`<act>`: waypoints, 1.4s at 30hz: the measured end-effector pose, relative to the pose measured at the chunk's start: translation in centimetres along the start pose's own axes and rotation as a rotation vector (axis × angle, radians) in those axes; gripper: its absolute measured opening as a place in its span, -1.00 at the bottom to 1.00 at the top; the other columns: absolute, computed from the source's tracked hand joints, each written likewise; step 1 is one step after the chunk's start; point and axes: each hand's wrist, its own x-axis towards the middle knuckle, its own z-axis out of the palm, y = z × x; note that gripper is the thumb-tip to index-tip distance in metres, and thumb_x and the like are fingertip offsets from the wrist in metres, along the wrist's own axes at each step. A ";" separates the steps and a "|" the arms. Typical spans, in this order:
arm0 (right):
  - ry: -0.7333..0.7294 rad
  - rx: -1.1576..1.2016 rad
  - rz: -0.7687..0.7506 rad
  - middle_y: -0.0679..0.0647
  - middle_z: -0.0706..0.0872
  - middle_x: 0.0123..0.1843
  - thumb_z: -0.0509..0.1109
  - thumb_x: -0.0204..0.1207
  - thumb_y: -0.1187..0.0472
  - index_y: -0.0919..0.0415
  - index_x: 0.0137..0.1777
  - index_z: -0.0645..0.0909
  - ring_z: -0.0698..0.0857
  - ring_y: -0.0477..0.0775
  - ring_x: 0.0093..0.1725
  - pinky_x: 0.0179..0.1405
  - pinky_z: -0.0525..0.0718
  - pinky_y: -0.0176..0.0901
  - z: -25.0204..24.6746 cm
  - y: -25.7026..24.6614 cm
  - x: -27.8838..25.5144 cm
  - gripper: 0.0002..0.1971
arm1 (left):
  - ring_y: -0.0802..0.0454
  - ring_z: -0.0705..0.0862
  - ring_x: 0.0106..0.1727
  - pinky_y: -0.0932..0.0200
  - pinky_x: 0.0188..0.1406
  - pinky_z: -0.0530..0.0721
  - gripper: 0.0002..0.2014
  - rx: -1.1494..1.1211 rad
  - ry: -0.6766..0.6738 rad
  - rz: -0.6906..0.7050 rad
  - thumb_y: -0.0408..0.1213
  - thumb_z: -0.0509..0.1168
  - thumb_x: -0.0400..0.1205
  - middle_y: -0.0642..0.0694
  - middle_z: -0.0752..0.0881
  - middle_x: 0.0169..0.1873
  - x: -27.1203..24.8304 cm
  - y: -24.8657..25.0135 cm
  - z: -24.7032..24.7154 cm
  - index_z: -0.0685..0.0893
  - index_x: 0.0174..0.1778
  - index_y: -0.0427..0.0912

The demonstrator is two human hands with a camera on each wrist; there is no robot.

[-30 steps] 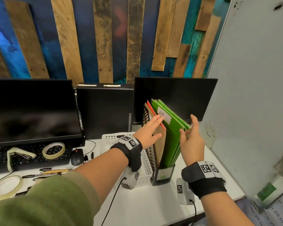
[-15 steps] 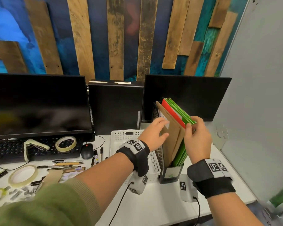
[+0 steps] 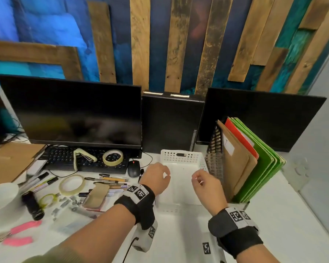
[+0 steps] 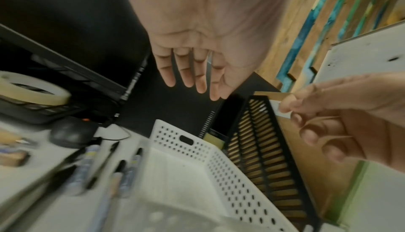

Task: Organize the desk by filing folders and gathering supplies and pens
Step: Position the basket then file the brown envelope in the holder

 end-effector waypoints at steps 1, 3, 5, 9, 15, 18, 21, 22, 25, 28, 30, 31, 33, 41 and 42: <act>-0.029 0.012 0.005 0.00 0.68 -0.17 0.26 0.59 0.23 0.09 -0.05 0.60 0.63 0.02 -0.21 -0.29 0.50 -0.32 1.0 -0.3 0.1 -0.91 | -0.04 0.51 0.30 0.13 0.30 0.49 -0.79 0.007 -0.011 -0.025 -0.18 0.21 0.62 -0.06 0.62 0.18 -0.4 -1.1 -0.4 0.70 0.08 -0.07; -0.085 0.029 0.007 0.02 0.69 -0.18 0.26 0.57 0.24 0.06 -0.09 0.59 0.62 0.02 -0.23 -0.23 0.50 -0.23 3.1 -1.4 0.2 -0.91 | -0.07 0.51 0.29 0.11 0.27 0.52 -0.78 0.047 -0.034 -0.071 -0.19 0.19 0.62 -0.08 0.61 0.18 -1.4 -3.4 -1.5 0.70 0.08 -0.07; -0.150 0.050 -0.002 0.01 0.69 -0.19 0.26 0.56 0.24 0.03 -0.12 0.56 0.63 0.03 -0.21 -0.20 0.51 -0.22 5.2 -2.9 0.0 -0.90 | -0.10 0.51 0.29 0.06 0.28 0.53 -0.76 0.100 -0.058 -0.120 -0.19 0.19 0.62 -0.11 0.60 0.20 -2.4 -5.8 -2.7 0.69 0.12 -0.09; -0.274 0.102 -0.035 0.04 0.71 -0.19 0.26 0.55 0.28 0.02 -0.20 0.55 0.67 0.10 -0.14 -0.05 0.64 -0.08 9.3 -6.1 -0.4 -0.84 | -0.12 0.56 0.28 0.05 0.30 0.53 -0.75 0.148 -0.085 -0.194 -0.15 0.19 0.60 -0.12 0.65 0.17 -4.3 -10.5 -5.1 0.69 0.11 -0.09; -0.378 0.110 -0.075 0.02 0.68 -0.23 0.29 0.51 0.32 0.03 -0.16 0.57 0.62 0.00 -0.23 -0.17 0.56 -0.29 15.3 -10.6 -1.2 -0.85 | -0.13 0.55 0.30 0.02 0.28 0.55 -0.73 0.201 -0.052 -0.314 -0.19 0.19 0.59 -0.14 0.62 0.21 -7.3 -17.2 -9.4 0.65 0.16 -0.10; -0.377 0.119 -0.088 -0.04 0.67 -0.22 0.29 0.50 0.33 0.03 -0.24 0.57 0.61 -0.01 -0.19 -0.26 0.47 -0.36 18.3 -12.9 -1.5 -0.82 | -0.11 0.48 0.35 0.03 0.29 0.52 -0.74 0.202 -0.044 -0.375 -0.16 0.20 0.60 -0.11 0.58 0.24 -8.5 -20.4 -11.6 0.64 0.16 -0.08; -0.397 0.132 -0.054 0.07 0.71 -0.17 0.31 0.50 0.31 0.09 -0.22 0.61 0.65 0.09 -0.10 -0.10 0.56 -0.12 21.2 -15.0 -1.8 -0.87 | -0.13 0.42 0.40 -0.02 0.37 0.48 -0.68 0.268 -0.091 -0.401 -0.12 0.17 0.64 -0.15 0.50 0.35 -9.7 -23.3 -13.4 0.56 0.30 -0.08; -0.404 0.119 -0.052 0.12 0.73 -0.13 0.31 0.50 0.31 0.17 -0.19 0.63 0.66 0.12 -0.07 -0.04 0.57 -0.09 21.9 -15.6 -1.9 -0.90 | -0.14 0.42 0.41 -0.03 0.38 0.47 -0.66 0.284 -0.108 -0.404 -0.12 0.16 0.65 -0.16 0.48 0.36 -10.1 -24.1 -13.9 0.55 0.32 -0.09; -0.420 0.106 -0.074 0.20 0.73 -0.12 0.28 0.50 0.33 0.27 -0.16 0.63 0.66 0.16 -0.06 -0.03 0.57 -0.06 24.1 -17.2 -2.2 -0.90 | -0.15 0.43 0.40 -0.01 0.37 0.48 -0.66 0.308 -0.117 -0.421 -0.10 0.16 0.64 -0.16 0.50 0.35 -10.8 -26.5 -15.2 0.55 0.32 -0.09; -0.442 0.126 -0.108 0.08 0.69 -0.21 0.27 0.51 0.36 0.06 -0.32 0.54 0.60 0.01 -0.19 -0.22 0.50 -0.33 25.3 -18.0 -2.5 -0.77 | -0.15 0.47 0.36 0.00 0.31 0.53 -0.69 0.299 -0.056 -0.450 -0.08 0.17 0.63 -0.15 0.54 0.30 -11.3 -28.0 -16.1 0.60 0.24 -0.09; -0.449 0.134 -0.117 0.05 0.71 -0.22 0.27 0.50 0.36 0.07 -0.31 0.57 0.64 0.03 -0.17 -0.20 0.52 -0.33 25.8 -18.3 -2.5 -0.77 | -0.14 0.49 0.33 -0.02 0.26 0.56 -0.70 0.291 0.004 -0.468 -0.05 0.15 0.65 -0.14 0.56 0.27 -11.5 -28.6 -16.6 0.62 0.19 -0.09; -0.448 0.144 -0.112 0.05 0.74 -0.20 0.27 0.51 0.35 0.12 -0.28 0.62 0.67 0.04 -0.14 -0.14 0.56 -0.26 26.0 -18.5 -2.4 -0.81 | -0.13 0.49 0.32 -0.03 0.24 0.56 -0.70 0.285 0.043 -0.476 -0.03 0.14 0.66 -0.14 0.56 0.25 -11.6 -28.9 -16.9 0.63 0.17 -0.09; -0.448 0.145 -0.108 0.03 0.75 -0.18 0.28 0.51 0.32 0.15 -0.23 0.65 0.68 0.02 -0.12 -0.11 0.58 -0.23 26.3 -19.0 -1.9 -0.84 | -0.13 0.47 0.33 -0.02 0.23 0.55 -0.68 0.268 0.119 -0.503 0.00 0.10 0.67 -0.13 0.55 0.25 -11.6 -29.4 -17.6 0.61 0.17 -0.09; -0.467 0.083 -0.219 -0.04 0.68 -0.20 0.27 0.55 0.27 0.05 -0.23 0.59 0.61 -0.01 -0.17 -0.29 0.47 -0.27 28.1 -22.4 0.9 -0.83 | -0.20 0.46 0.30 -0.01 0.25 0.46 -0.62 0.284 0.309 -0.698 0.03 0.01 0.71 -0.18 0.54 0.24 -12.8 -32.5 -21.5 0.53 0.26 -0.11; -0.475 0.073 -0.242 -0.02 0.69 -0.18 0.26 0.56 0.26 0.09 -0.19 0.62 0.62 0.00 -0.16 -0.31 0.47 -0.27 28.6 -23.0 1.1 -0.85 | -0.21 0.46 0.30 -0.01 0.25 0.46 -0.62 0.298 0.332 -0.727 0.03 0.00 0.71 -0.19 0.54 0.24 -13.0 -33.1 -22.1 0.54 0.26 -0.10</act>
